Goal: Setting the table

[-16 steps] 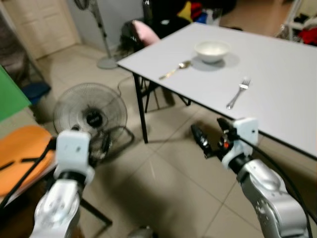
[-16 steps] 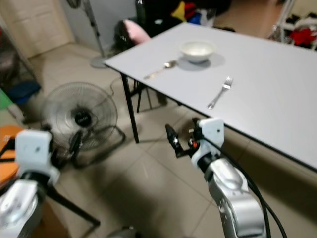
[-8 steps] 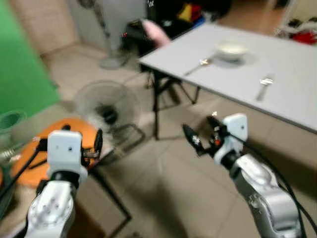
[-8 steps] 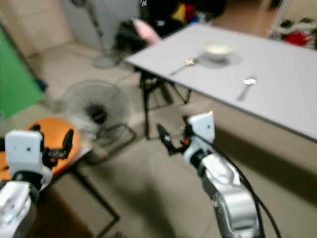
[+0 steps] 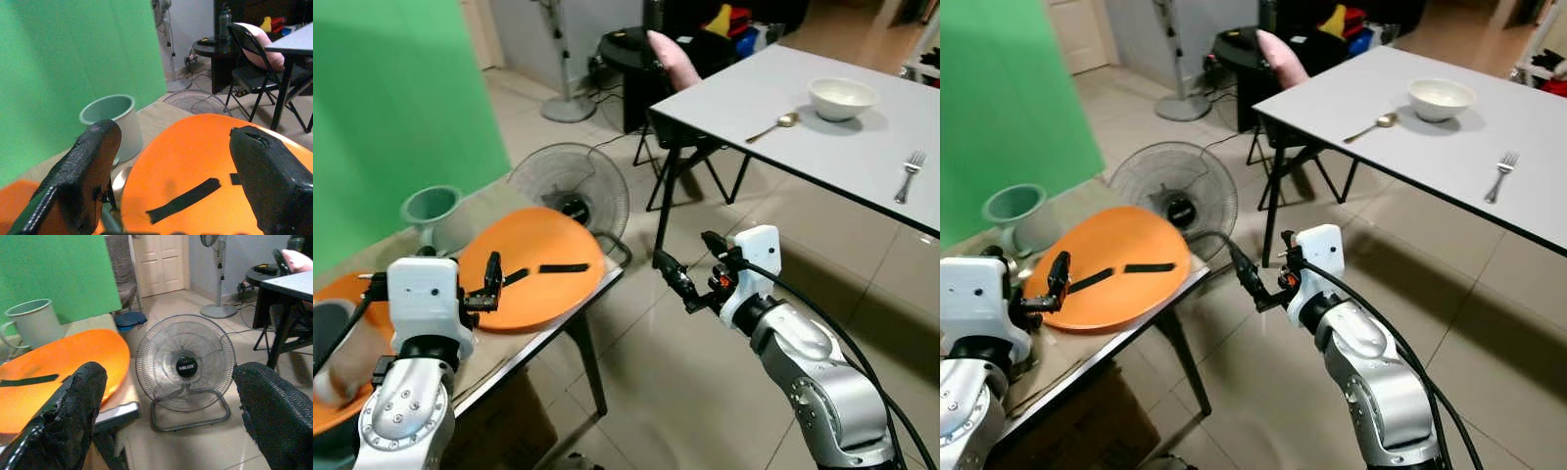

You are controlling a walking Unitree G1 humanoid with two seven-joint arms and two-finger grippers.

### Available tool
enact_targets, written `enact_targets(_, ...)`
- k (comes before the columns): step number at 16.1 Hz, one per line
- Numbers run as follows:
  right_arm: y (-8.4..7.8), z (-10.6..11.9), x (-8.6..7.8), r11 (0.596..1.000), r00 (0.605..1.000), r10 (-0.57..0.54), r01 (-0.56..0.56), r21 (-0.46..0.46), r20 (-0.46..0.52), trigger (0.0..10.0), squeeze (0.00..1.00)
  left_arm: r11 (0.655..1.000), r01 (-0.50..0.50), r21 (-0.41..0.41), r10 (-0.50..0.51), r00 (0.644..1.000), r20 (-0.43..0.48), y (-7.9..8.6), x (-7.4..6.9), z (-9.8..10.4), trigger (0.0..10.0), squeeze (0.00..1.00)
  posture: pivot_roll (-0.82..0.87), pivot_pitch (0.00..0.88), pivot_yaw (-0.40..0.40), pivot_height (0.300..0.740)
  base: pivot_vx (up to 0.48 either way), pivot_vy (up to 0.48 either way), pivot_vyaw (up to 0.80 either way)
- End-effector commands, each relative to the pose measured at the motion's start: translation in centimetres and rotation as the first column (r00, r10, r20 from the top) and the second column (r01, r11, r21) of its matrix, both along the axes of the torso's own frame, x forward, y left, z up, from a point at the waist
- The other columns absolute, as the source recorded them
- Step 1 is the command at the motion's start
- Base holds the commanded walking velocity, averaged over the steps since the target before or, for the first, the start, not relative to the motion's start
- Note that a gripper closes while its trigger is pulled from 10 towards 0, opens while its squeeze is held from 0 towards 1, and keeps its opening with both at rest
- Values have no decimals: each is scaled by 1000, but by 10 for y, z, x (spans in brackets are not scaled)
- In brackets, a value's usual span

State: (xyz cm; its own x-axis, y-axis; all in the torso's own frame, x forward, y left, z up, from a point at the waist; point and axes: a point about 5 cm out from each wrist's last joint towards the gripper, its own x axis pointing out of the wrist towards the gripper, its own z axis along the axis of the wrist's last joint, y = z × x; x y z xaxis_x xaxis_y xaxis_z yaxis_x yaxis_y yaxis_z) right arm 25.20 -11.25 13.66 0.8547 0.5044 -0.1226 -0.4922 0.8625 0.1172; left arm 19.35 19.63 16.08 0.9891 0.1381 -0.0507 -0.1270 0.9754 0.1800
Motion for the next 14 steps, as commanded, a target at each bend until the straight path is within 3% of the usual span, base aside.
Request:
enact_targets(1,-2,4,4,1000,1000,1,-1,-2,3,10000,0,1000,-7,-9,7,1000,15,0,2,4,10000,0,4,0,35,740,0,0,0)
enact_targets(4,1,6,8,1000,1000,28,-28,-14,4,10000,0,1000,3,-8,-3,1000,18,0,4,5,10000,0,1,0,32,740,0,0,0)
enact_targets(7,4,7,10,997,999,46,-44,-55,20,10000,0,1000,8,-16,-8,1000,19,-1,4,6,10000,0,1,0,27,740,306,0,0)
enact_targets(11,4,8,12,997,998,51,-50,-57,25,10000,0,1000,15,-13,-15,1000,16,-2,3,5,10000,0,2,0,23,740,333,0,750)
enact_targets(14,-2,6,18,997,999,41,-41,-70,-2,10000,0,999,51,6,-51,999,9,-6,2,4,10000,0,2,0,24,740,333,0,0)
